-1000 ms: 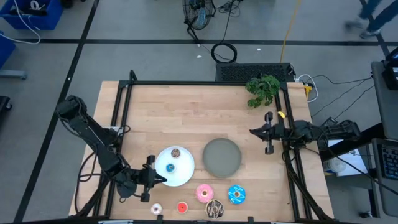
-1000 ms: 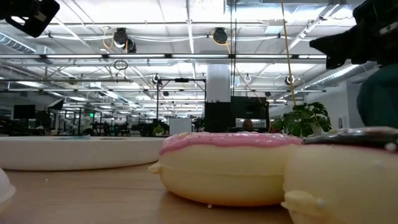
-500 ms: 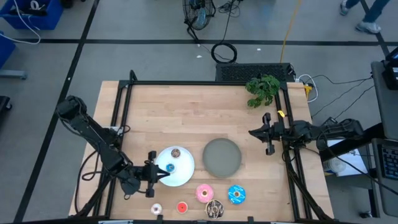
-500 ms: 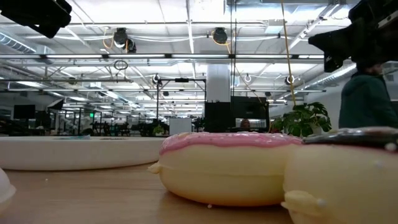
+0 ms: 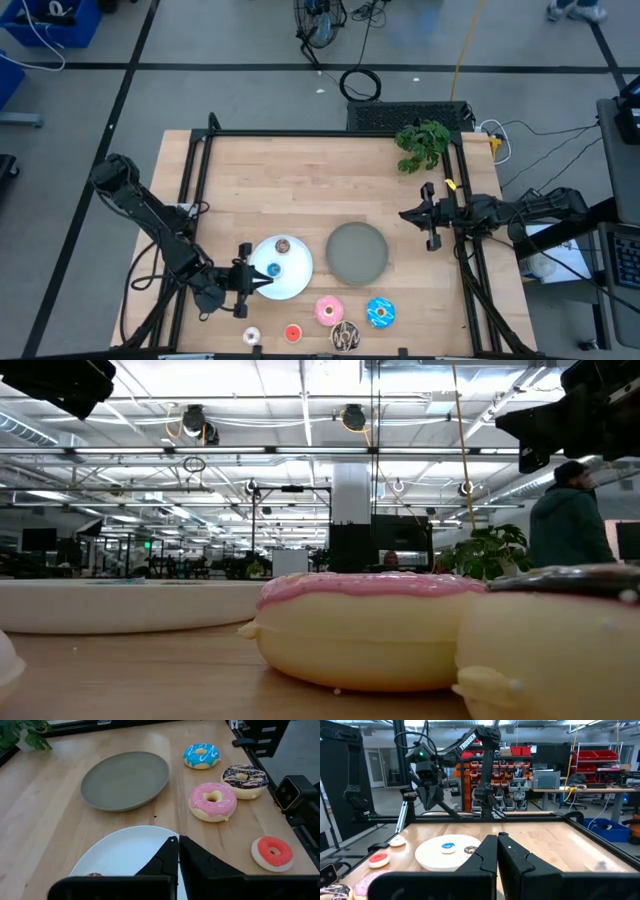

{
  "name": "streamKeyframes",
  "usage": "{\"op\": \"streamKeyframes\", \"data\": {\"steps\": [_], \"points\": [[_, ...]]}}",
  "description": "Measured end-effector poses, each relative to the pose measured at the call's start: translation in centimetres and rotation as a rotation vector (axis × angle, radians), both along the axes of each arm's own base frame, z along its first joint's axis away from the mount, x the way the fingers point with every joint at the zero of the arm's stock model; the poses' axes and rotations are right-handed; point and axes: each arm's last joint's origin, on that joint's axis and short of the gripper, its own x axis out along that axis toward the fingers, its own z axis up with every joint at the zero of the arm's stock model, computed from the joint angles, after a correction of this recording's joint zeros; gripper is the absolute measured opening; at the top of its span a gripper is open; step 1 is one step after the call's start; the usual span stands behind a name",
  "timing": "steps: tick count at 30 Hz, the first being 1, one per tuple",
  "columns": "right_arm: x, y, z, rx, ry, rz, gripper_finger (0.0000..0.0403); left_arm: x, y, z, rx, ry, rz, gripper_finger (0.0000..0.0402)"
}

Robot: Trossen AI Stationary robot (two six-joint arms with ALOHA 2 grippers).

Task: Pick & Place donuts
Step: Put the small white donut on the white plate

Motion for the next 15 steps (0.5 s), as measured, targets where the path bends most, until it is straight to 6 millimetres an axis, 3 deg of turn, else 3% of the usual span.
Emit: {"op": "streamKeyframes", "data": {"steps": [8,15], "points": [[0.01,0.00,-0.01,-0.008,0.001,-0.001,0.0000,0.31,0.35,0.03,-0.109,-0.011,0.090,0.0006],[0.01,-0.12,0.03,-0.073,-0.002,-0.049,0.0000,0.98,-0.28,-0.24,-0.127,-0.020,0.062,0.0004]]}}
